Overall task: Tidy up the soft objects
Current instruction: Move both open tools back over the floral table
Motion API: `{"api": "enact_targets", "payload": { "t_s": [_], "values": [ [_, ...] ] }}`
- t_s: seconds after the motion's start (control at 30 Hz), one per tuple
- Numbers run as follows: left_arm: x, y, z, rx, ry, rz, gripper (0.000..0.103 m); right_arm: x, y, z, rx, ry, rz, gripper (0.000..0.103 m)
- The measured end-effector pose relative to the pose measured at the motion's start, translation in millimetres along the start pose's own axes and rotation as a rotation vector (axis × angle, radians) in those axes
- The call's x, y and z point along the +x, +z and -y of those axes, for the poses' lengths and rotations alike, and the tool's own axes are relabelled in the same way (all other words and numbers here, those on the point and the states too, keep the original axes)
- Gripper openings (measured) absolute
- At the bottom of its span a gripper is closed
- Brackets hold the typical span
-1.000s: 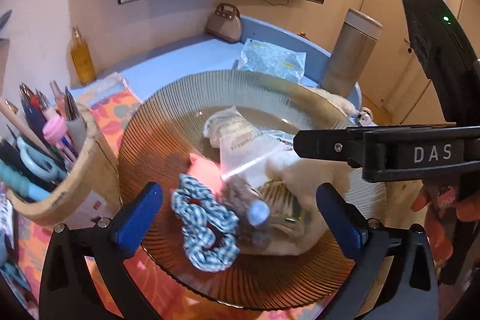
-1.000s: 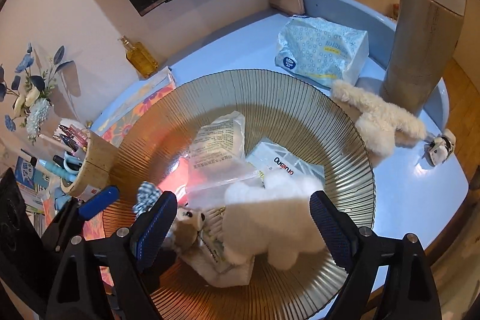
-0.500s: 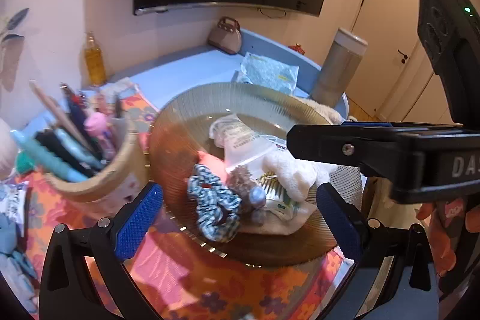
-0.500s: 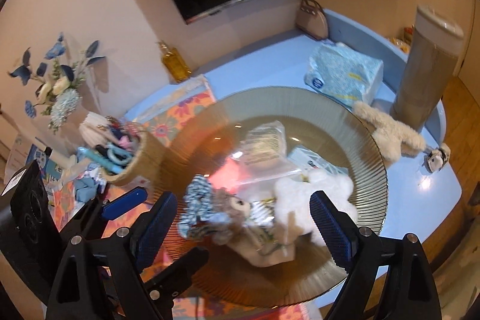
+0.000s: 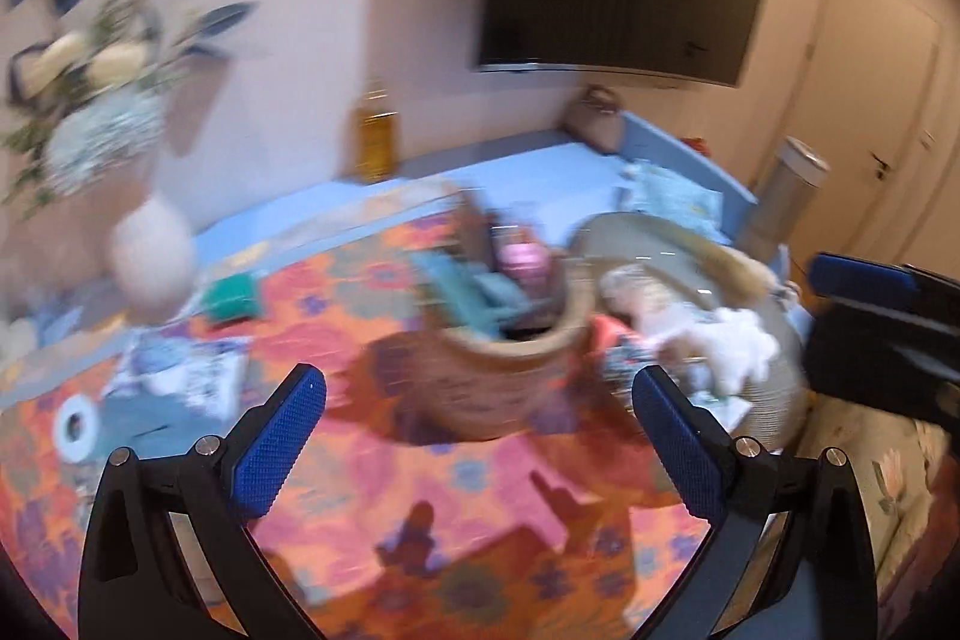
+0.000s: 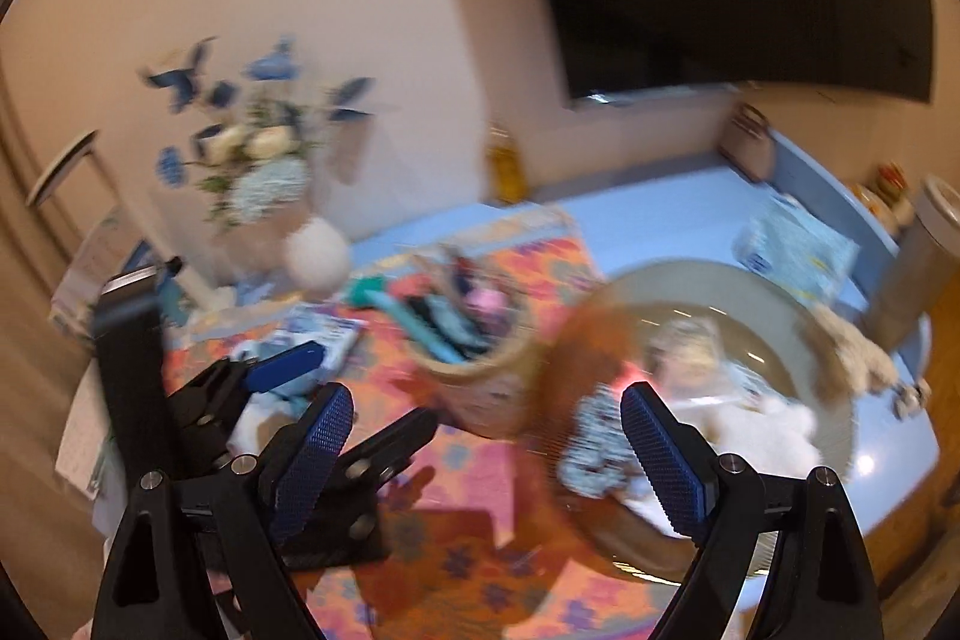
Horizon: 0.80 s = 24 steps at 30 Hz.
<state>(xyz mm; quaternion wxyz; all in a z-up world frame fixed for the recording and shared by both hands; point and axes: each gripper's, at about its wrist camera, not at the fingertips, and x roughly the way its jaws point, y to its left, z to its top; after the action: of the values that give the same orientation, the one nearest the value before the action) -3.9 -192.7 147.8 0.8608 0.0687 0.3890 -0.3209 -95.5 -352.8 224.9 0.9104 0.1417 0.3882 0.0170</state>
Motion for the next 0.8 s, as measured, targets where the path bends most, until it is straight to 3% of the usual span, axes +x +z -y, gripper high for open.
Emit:
{"api": "enact_targets", "payload": {
  "t_s": [0.2,0.43,0.57,0.8],
  "values": [
    [-34,-2,-84,-0.108,0.096,0.038,0.102,27,1,-64,-0.061,0.117,0.007,0.097],
    [-53,-39,-206,-0.273,0.323,0.016,0.102,94,-17,-119,-0.086,0.231,-0.089,0.098],
    [-47,-76,-263,-0.386,0.360,-0.026,0.102,135,-30,-146,-0.109,0.236,-0.174,0.098],
    [-20,-114,-296,-0.435,0.342,-0.087,0.102,180,-56,-194,-0.231,0.164,-0.231,0.098]
  ]
}}
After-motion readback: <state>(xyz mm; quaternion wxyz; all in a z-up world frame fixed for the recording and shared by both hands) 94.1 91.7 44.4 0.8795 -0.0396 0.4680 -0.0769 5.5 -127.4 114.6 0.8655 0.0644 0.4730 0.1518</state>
